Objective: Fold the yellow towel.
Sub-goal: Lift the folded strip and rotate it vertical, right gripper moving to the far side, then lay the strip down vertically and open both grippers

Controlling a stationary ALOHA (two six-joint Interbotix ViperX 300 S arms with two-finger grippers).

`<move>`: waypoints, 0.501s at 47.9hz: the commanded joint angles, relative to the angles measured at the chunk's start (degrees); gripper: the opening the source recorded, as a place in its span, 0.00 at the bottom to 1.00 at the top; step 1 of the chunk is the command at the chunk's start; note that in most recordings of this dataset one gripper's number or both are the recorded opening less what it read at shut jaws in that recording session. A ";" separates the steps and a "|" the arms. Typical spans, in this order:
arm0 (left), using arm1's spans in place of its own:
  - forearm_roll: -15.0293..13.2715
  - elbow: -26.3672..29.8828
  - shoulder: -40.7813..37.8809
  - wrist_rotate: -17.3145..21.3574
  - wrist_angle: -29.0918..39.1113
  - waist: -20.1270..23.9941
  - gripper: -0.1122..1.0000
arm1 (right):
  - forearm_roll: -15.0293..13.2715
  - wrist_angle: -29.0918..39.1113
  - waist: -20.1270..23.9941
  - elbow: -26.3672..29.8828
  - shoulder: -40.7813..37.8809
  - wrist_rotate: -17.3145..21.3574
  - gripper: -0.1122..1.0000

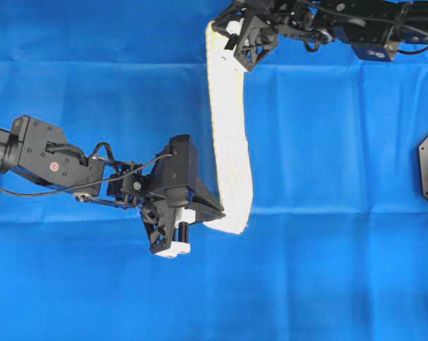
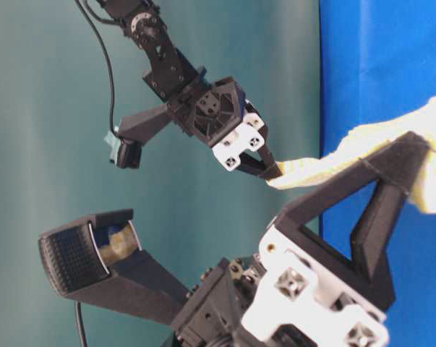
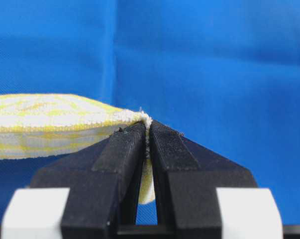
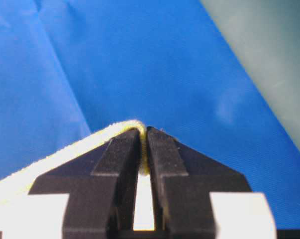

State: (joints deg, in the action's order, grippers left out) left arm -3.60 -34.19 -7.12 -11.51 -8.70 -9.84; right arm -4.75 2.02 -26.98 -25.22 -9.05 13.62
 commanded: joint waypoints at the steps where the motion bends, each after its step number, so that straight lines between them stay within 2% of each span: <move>1: 0.00 0.35 1.76 -0.09 -0.53 -0.35 0.13 | -0.26 0.00 0.26 1.85 0.44 -0.09 0.14; 13: 0.00 0.09 1.85 -0.18 -0.53 -0.26 0.14 | -0.26 0.09 0.62 1.93 0.18 0.00 0.14; 19: 0.00 0.00 1.93 -0.09 -0.44 -0.26 0.28 | -0.26 0.09 0.88 1.93 0.18 0.00 0.16; 21: 0.00 -0.18 2.20 0.00 0.00 -0.26 0.34 | -0.26 0.18 0.88 1.93 0.18 0.09 0.22; 24: 0.00 -0.62 3.16 0.18 1.76 -0.26 0.42 | -0.26 0.53 0.97 1.85 0.44 0.18 0.38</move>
State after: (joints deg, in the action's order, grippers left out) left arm -3.60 -34.89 -6.77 -11.51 -8.00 -9.93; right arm -4.92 2.37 -26.28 -24.52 -9.76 13.71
